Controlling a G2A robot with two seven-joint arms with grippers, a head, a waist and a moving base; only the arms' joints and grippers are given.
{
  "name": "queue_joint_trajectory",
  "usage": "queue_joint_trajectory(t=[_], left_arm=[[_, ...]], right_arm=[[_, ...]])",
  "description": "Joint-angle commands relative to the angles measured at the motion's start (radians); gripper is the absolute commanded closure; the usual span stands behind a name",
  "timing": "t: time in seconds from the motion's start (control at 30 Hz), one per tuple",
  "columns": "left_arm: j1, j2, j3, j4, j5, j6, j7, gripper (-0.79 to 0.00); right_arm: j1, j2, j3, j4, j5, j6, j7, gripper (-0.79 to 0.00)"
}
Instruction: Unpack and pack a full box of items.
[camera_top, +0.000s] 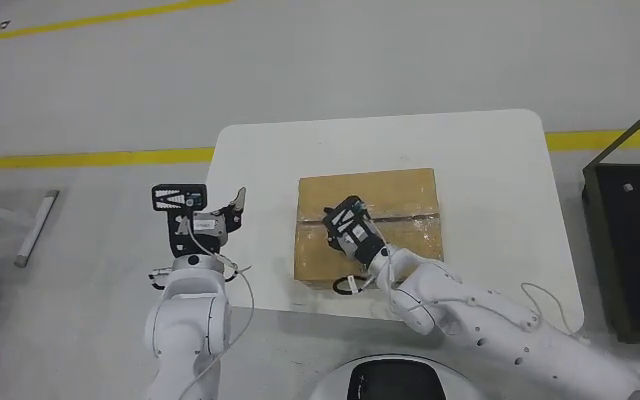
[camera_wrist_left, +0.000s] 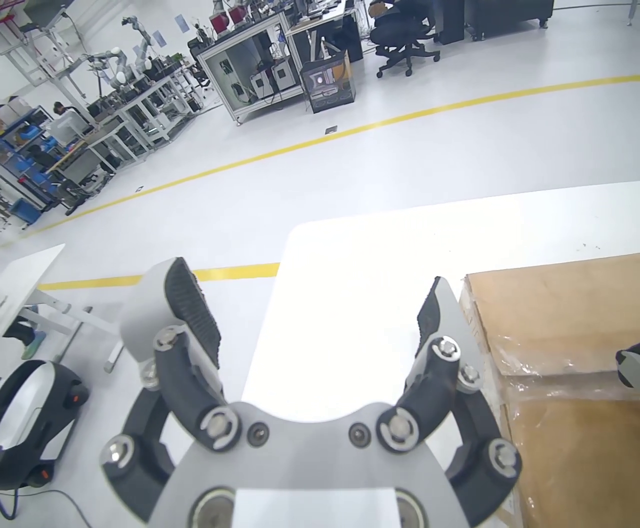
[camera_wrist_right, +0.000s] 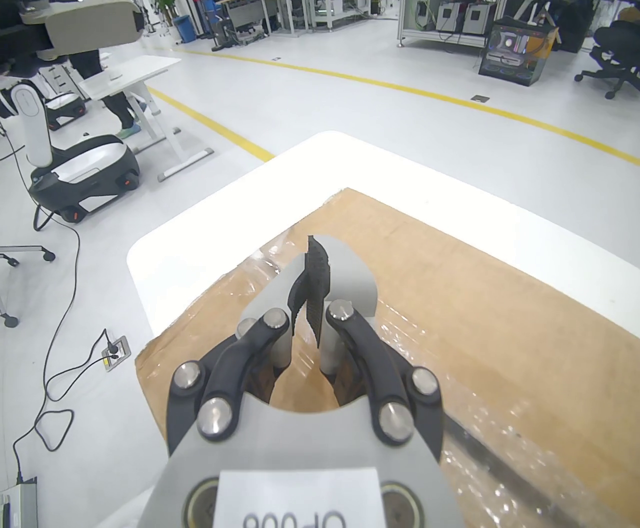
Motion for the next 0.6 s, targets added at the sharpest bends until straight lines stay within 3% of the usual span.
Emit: queue_joint_trajectory(t=[0.0, 0.57], left_arm=[[-0.010, -0.001, 0.007, 0.010, -0.003, -0.006, 0.002, -0.785], [-0.092, -0.009, 0.060, 0.079, -0.011, -0.040, 0.007, -0.785]], right_arm=[[-0.016, -0.001, 0.017, 0.003, -0.004, -0.001, 0.001, 0.000], [-0.174, 0.020, 0.189, -0.060, -0.068, -0.040, 0.053, 0.000]])
